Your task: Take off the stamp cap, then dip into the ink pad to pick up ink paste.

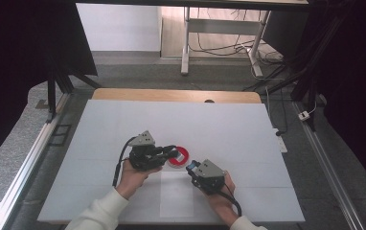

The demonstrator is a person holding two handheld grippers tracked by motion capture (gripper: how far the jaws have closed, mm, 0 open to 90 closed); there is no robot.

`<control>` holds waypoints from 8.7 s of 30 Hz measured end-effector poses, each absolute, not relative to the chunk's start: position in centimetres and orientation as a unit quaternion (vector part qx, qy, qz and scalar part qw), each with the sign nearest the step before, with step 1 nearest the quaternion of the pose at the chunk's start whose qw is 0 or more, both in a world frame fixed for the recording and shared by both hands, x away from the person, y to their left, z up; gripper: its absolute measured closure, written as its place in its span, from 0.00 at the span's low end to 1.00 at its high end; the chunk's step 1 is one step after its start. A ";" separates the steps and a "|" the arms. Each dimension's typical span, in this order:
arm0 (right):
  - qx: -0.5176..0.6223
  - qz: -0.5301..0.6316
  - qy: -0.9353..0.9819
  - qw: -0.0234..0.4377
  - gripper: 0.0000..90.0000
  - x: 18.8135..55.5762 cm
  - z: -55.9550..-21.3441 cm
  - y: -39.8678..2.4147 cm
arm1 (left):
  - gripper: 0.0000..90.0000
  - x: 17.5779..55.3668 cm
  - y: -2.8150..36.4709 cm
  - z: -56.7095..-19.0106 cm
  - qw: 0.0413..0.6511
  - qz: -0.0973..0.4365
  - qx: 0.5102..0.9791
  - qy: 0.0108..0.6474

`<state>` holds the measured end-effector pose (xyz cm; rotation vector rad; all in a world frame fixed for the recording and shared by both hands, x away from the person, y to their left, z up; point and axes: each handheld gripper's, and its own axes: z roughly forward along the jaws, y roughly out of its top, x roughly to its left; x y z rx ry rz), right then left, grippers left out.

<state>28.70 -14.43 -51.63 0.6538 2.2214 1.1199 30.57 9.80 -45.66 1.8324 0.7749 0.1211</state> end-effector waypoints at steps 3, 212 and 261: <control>0.245 0.418 0.829 0.280 0.73 28.7 -51.6 -14.5 | 0.85 30.6 9.8 -45.7 0.542 0.050 0.773 0.326; 0.308 0.426 0.805 0.275 0.72 28.4 -50.0 -28.0 | 0.85 35.8 5.5 -49.4 0.353 0.138 0.875 0.302; 0.304 0.427 0.806 0.276 0.72 28.4 -50.0 -28.0 | 0.84 36.2 6.3 -48.4 0.371 0.134 0.866 0.307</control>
